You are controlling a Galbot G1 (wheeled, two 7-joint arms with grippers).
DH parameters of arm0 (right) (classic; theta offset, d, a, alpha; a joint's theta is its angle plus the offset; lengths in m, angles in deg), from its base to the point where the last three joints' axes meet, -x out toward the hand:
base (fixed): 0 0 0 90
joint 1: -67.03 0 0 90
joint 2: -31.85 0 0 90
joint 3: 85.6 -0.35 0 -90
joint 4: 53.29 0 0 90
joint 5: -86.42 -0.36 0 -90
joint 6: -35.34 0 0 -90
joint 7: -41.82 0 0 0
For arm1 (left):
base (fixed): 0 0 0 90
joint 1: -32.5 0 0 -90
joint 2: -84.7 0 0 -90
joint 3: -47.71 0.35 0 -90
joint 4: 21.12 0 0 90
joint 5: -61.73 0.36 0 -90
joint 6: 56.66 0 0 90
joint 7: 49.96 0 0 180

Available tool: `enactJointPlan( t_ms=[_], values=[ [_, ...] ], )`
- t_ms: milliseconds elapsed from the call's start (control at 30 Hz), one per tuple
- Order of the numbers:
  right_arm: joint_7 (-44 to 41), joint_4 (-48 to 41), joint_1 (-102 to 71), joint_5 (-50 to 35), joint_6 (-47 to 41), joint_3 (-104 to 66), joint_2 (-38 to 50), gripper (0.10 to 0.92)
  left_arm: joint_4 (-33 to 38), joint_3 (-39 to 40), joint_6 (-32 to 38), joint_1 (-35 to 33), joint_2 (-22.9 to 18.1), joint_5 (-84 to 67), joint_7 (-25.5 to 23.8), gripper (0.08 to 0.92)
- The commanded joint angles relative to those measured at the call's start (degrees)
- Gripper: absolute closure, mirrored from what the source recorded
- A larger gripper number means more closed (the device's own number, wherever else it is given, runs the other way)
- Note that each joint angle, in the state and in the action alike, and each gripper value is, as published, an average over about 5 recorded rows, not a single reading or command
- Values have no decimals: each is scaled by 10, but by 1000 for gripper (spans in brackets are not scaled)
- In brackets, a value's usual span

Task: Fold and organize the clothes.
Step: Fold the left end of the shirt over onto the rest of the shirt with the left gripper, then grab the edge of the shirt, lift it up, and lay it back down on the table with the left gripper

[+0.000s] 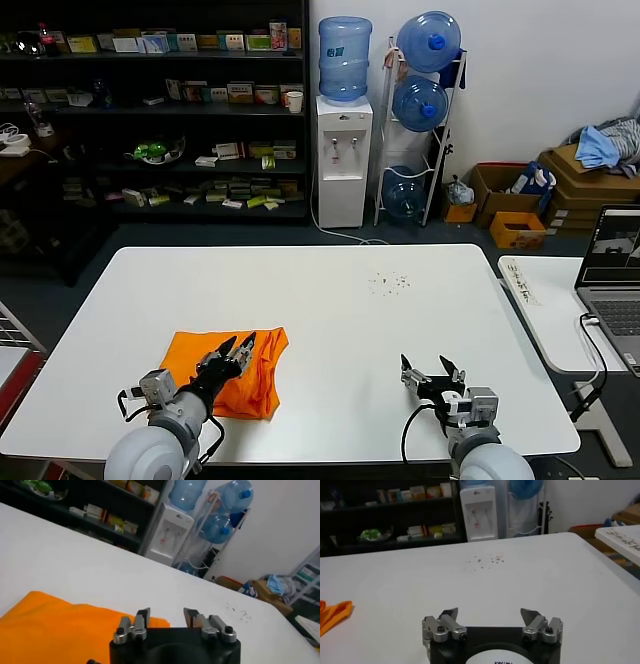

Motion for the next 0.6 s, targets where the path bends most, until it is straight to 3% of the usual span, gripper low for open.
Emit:
enactJointPlan(
  t_ms=[33,300,600],
  values=[
    [-16,5,0,16,12,0,2,203,-1,-56,12,-43,40,34,-37,387],
    [-97,59,-22,71,90,-30,24,203,-109,-177,103,-122,146,107,-190,190],
    [-127,113,-60,89,132,-65,44,203,-177,-169,77,-102,184,46,-211,177]
  ],
)
